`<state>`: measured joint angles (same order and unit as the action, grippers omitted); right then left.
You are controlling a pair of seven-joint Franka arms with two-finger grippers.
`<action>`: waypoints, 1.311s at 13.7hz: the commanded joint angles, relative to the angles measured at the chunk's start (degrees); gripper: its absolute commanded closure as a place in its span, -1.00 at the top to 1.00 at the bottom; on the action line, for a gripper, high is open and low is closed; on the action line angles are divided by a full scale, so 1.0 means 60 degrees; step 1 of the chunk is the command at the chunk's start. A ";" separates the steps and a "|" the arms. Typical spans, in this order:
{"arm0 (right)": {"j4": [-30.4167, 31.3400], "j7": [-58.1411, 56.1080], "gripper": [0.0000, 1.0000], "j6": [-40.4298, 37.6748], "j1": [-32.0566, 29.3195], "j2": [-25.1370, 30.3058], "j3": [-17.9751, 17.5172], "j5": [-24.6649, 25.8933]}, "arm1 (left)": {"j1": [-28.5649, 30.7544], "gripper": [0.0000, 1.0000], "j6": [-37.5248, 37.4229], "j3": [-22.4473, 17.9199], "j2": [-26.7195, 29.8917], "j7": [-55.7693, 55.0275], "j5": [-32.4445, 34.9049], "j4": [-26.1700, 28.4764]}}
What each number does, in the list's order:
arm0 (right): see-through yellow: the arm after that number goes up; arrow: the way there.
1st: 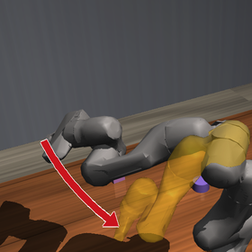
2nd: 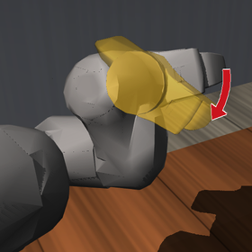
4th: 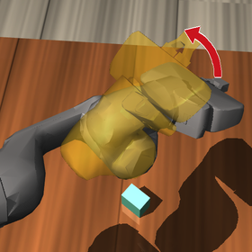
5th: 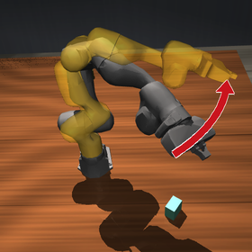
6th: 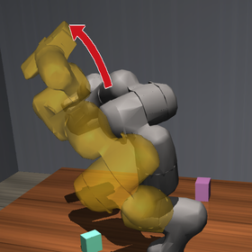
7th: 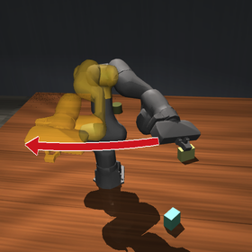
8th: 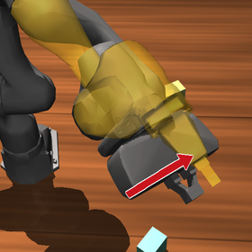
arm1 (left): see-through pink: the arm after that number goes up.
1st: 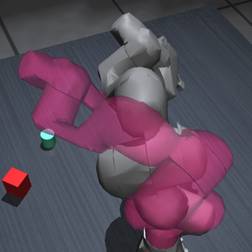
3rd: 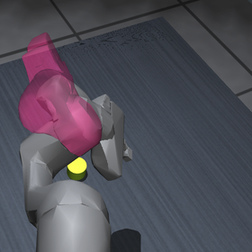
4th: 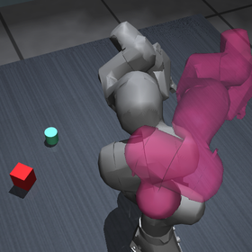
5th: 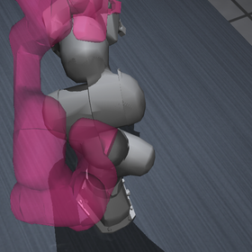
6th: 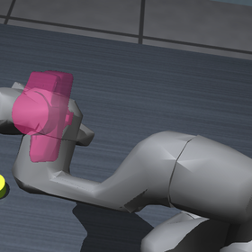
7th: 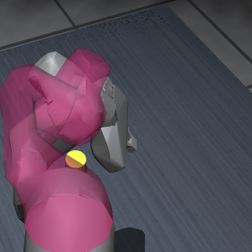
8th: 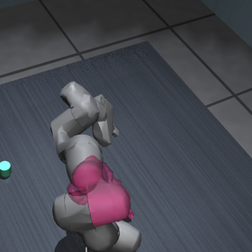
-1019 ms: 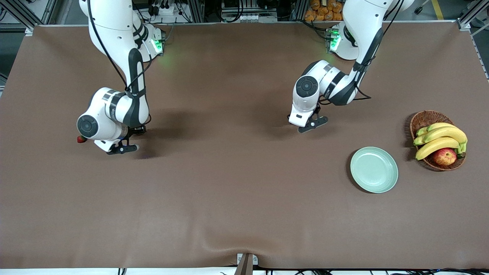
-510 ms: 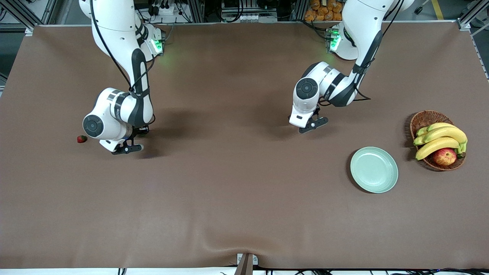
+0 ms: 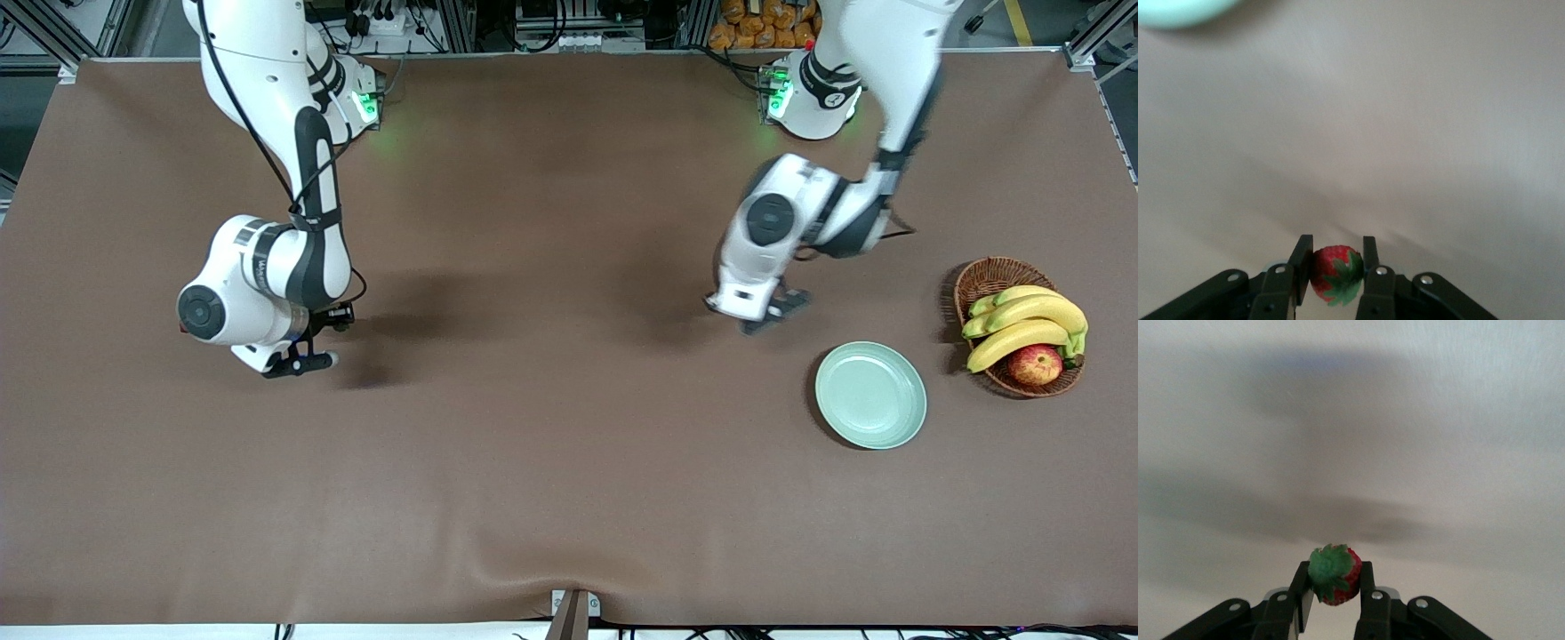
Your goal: Collect all strawberries into plate
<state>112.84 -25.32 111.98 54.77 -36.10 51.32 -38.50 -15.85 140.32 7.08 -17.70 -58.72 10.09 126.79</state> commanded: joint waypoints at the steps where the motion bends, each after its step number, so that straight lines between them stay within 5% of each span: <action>1: -0.1135 0.1344 -1.00 -0.0759 -0.0178 0.0201 -0.0408 -0.0217 | 0.1552 -1.00 -0.0051 0.0094 0.0110 0.1881 0.0252 -0.0577; 8: -0.4154 0.6790 -1.00 -0.0517 -0.0368 -0.0442 -0.3042 -0.1623 | 0.3753 -1.00 0.0051 0.0079 -0.2640 0.6045 0.0266 -0.3987; 9: -0.4288 0.7524 -1.00 0.0052 -0.0383 -0.0545 -0.3525 -0.1654 | 0.3827 -0.87 0.0051 0.0065 -0.2993 0.6675 0.0266 -0.4356; 11: -0.4493 0.8712 -1.00 0.1457 -0.0383 -0.0779 -0.4608 -0.1669 | 0.3943 0.20 0.0051 -0.0081 -0.3056 0.7920 0.0252 -0.4608; 12: -0.4625 0.9225 -1.00 0.2189 -0.0383 -0.0969 -0.5107 -0.1669 | 0.4032 0.99 0.0051 -0.0082 -0.2983 0.8115 0.0252 -0.4609; 18: -0.6338 1.1543 -1.00 0.5709 -0.0208 -0.3004 -0.7322 -0.1654 | 0.4018 1.00 -0.1279 0.0137 -0.2047 0.8248 0.0223 -0.4535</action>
<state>81.48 40.93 143.42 54.29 -48.65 9.97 -47.36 8.29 136.90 7.07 -33.68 -9.65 10.15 98.90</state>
